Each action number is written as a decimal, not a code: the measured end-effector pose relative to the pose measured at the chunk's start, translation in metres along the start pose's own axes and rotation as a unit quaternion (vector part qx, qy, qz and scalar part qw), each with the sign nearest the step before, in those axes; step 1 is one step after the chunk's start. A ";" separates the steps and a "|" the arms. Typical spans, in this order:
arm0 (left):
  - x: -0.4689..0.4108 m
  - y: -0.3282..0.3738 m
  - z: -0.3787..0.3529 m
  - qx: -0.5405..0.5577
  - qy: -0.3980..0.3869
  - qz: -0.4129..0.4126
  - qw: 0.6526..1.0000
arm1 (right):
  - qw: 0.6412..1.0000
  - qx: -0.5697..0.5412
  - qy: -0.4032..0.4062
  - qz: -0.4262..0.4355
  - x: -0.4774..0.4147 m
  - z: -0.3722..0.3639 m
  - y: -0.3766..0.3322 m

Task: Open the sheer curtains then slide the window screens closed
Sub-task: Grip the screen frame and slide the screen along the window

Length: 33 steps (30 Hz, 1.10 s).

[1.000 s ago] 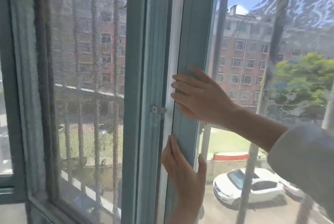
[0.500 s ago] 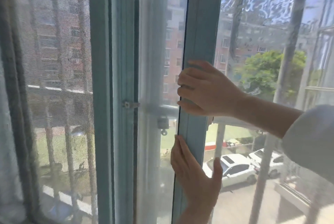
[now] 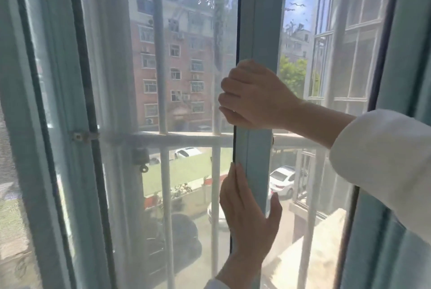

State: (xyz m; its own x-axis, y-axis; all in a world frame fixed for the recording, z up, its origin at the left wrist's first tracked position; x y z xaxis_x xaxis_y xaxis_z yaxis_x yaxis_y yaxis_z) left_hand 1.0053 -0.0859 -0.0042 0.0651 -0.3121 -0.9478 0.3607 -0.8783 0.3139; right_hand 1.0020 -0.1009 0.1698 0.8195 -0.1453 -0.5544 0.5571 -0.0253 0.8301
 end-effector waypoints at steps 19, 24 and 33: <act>-0.033 0.043 -0.024 0.034 -0.056 -0.063 0.996 | 0.991 0.076 -0.113 0.001 0.030 0.027 0.018; -0.027 0.057 -0.037 0.052 -0.079 -0.072 0.993 | 0.984 0.092 -0.151 -0.019 0.038 0.033 0.027; -0.022 0.078 -0.055 0.097 -0.126 -0.070 0.985 | 0.966 0.105 -0.232 -0.052 0.051 0.037 0.042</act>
State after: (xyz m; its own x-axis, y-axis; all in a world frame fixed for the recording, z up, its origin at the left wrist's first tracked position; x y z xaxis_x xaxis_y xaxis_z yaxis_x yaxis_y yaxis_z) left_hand 1.0829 -0.1281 0.0384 -0.2148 -0.2414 -0.9464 0.1641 -0.9641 0.2087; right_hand 1.0626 -0.1458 0.1786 0.5849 -0.5572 -0.5894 0.5537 -0.2568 0.7921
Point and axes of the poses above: each hand's wrist, its own x-axis away from the middle knuckle, its own z-axis out of the back of the hand, y = z × x, the point moved 7 cm from there along -x, towards the middle knuckle, and after that the axes turned 8 degrees about -z, right-handed, at the moved point
